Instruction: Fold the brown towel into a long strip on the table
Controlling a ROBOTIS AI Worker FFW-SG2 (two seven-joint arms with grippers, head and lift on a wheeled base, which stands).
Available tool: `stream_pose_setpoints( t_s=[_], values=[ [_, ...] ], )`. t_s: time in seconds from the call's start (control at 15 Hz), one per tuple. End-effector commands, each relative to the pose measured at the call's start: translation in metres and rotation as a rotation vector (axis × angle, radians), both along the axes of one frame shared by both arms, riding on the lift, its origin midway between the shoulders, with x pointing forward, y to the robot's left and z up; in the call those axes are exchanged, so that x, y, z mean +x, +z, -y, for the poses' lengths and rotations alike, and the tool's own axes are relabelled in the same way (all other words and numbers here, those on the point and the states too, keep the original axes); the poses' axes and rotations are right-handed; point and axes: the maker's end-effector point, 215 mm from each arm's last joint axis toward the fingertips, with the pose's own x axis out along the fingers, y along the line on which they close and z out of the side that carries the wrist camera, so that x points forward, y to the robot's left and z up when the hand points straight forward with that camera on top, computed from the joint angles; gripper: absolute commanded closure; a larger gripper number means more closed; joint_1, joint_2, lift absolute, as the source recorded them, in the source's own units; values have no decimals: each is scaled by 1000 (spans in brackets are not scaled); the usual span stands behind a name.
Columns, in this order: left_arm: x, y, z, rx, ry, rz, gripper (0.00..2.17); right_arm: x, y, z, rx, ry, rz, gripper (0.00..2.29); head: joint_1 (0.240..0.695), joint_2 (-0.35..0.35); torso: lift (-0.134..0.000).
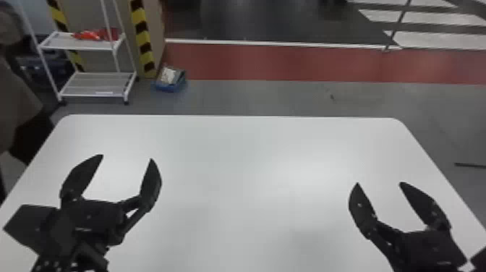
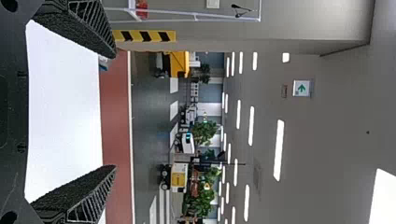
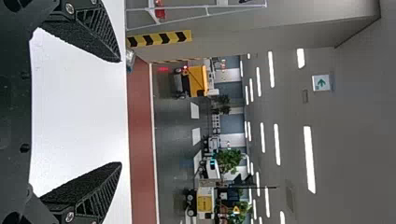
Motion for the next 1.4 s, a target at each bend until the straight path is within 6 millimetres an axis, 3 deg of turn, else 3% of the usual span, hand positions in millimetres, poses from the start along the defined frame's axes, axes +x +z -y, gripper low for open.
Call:
stream_pose_setpoints(
  t_s=[0.0,0.33,0.53,0.87,1.33],
  values=[
    [0,5,4,-4,-11,8,29,0,-3,0,1,0,-9,97,695,-80,-111],
    [-1,11,10,9,-32,23,29,3,3,3,-10,-2,14,103,695,-91,-111],
    [-3,18,26,44,-50,40,29,4,13,-3,-15,18,64,107,695,-99,-111],
    [-2,19,20,45,-34,42,29,4,8,-1,-20,23,59,107,695,-109,-111],
    [-3,16,27,38,-44,29,33,9,9,-8,0,24,55,110,695,-107,-111]
  ],
)
